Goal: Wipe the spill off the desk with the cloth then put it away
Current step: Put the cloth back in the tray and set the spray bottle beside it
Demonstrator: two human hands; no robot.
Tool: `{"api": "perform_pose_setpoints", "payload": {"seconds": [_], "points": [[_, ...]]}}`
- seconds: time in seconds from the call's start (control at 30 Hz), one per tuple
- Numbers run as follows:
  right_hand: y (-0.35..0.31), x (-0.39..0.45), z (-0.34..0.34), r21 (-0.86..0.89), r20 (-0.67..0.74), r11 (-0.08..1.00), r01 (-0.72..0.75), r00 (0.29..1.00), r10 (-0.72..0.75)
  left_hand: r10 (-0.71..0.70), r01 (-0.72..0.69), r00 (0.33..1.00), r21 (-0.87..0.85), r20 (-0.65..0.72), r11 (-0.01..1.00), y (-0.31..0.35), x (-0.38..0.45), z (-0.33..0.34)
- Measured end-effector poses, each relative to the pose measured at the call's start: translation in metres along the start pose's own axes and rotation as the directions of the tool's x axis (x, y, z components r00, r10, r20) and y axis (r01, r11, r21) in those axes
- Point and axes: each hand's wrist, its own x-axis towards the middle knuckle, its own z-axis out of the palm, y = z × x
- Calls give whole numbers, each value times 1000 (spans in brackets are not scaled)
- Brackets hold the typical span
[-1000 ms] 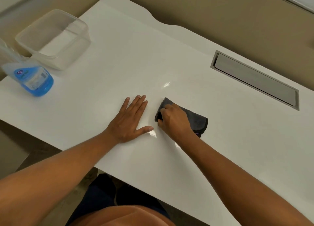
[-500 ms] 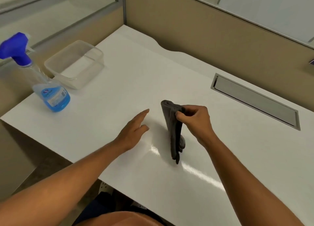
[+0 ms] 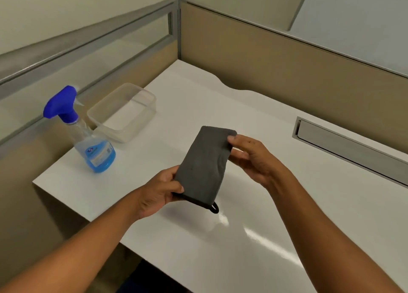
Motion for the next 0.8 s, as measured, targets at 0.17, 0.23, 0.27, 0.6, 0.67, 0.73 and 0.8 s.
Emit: {"api": "perform_pose_setpoints", "payload": {"seconds": [0.17, 0.23, 0.27, 0.6, 0.67, 0.73, 0.8], "points": [[-12, 42, 26, -62, -44, 998, -16, 999, 13, 21, -38, 994, -153, -111, 987, 17, 7, -41], [-20, 64, 38, -67, -64, 998, -2, 998, -3, 49, -99, 983, -289, -174, 952, 28, 15, -57], [-25, 75, 45, -63, -71, 998, 9, 997, -14, 63, -141, 973, -352, -223, 925, 35, 20, -64], [-81, 199, 122, -111, 10, 986, 122, 993, -122, 62, -468, 642, -326, -765, 822, 108, 71, -105], [-89, 223, 141, -115, 41, 984, 139, 990, -135, 63, -529, 557, -296, -828, 795, 120, 78, -117], [-92, 245, 158, -101, 67, 985, 143, 988, -136, 54, -575, 483, -270, -874, 773, 131, 86, -125], [-91, 263, 174, -80, 93, 987, 138, 987, -131, 43, -604, 425, -248, -904, 758, 139, 95, -131]]}}
